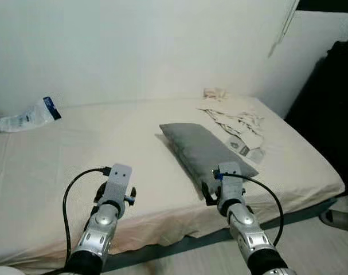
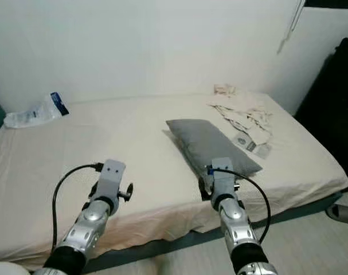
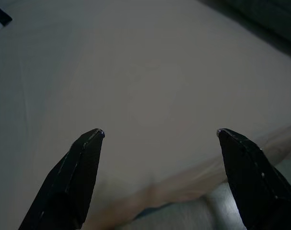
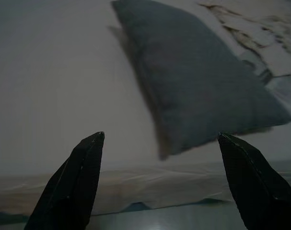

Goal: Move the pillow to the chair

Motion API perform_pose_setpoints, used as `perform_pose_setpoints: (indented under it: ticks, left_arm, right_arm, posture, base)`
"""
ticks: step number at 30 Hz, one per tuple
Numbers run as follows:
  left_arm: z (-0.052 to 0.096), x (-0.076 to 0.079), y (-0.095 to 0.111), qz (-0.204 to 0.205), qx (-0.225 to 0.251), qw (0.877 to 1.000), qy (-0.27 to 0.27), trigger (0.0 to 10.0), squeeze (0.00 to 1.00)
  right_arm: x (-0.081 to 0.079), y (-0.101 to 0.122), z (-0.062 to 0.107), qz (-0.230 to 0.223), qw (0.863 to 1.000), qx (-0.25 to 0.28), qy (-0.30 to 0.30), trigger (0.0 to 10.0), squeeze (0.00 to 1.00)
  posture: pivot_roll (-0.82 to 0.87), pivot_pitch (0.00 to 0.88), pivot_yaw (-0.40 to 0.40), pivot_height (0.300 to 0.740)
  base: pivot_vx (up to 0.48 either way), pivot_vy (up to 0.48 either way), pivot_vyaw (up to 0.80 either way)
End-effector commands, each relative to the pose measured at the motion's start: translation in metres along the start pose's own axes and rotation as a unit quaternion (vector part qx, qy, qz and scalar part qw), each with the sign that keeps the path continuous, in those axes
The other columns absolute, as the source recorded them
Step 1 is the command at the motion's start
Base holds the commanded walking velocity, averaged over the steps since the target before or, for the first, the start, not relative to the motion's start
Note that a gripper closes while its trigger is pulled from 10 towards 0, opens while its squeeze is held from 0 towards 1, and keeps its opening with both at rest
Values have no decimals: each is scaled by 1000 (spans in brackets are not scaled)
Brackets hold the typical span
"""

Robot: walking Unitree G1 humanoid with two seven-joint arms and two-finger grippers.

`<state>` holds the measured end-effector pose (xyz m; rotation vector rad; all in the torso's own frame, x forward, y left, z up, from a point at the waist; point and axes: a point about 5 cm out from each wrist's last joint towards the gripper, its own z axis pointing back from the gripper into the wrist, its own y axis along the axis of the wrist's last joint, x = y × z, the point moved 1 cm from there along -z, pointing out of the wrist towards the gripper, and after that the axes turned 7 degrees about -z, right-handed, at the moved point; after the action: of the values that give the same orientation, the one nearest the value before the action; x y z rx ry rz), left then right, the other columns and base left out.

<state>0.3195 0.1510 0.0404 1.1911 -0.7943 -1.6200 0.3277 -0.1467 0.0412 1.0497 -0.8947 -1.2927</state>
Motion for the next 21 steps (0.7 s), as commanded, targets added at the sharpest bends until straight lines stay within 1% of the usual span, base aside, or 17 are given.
perform_pose_setpoints:
  ticks: [1, 4, 8, 11, 17, 21]
  left_arm:
    - [2, 1, -7, 3, -10, 1000, -3, 10000, 0]
    - [2, -1, -8, 14, -12, 1000, 4, 10000, 0]
    - [1, -2, -7, 15, -11, 1000, 7, 10000, 0]
    - [1, -3, -5, 24, -6, 1000, 7, 10000, 0]
    - [2, -1, -1, 42, 12, 999, -4, 10000, 0]
    - [2, 0, -1, 33, 11, 999, -4, 10000, 0]
  right_arm:
    - [-2, -3, 1, -1, 1000, -1, 5, 10000, 0]
    - [-3, -2, 0, 2, 1000, -1, 8, 10000, 0]
    - [-5, -3, 0, 9, 1000, -4, 11, 10000, 0]
    - [-7, -1, -1, -5, 1000, 3, 11, 10000, 0]
    - [-6, 0, -1, -3, 1000, 3, 11, 10000, 0]
    - [-5, -2, 0, -3, 1000, 1, 9, 10000, 0]
  posture:
    - [-37, 39, -48, 712]
    - [-35, 44, -49, 712]
    - [-33, 46, -50, 712]
    - [-33, 45, -50, 712]
    - [-32, 45, -48, 712]
    - [-33, 50, -45, 712]
  base:
    - [0, 0, 0]
    - [0, 0, 0]
    - [0, 0, 0]
    - [0, 0, 0]
    - [0, 0, 0]
    - [0, 0, 0]
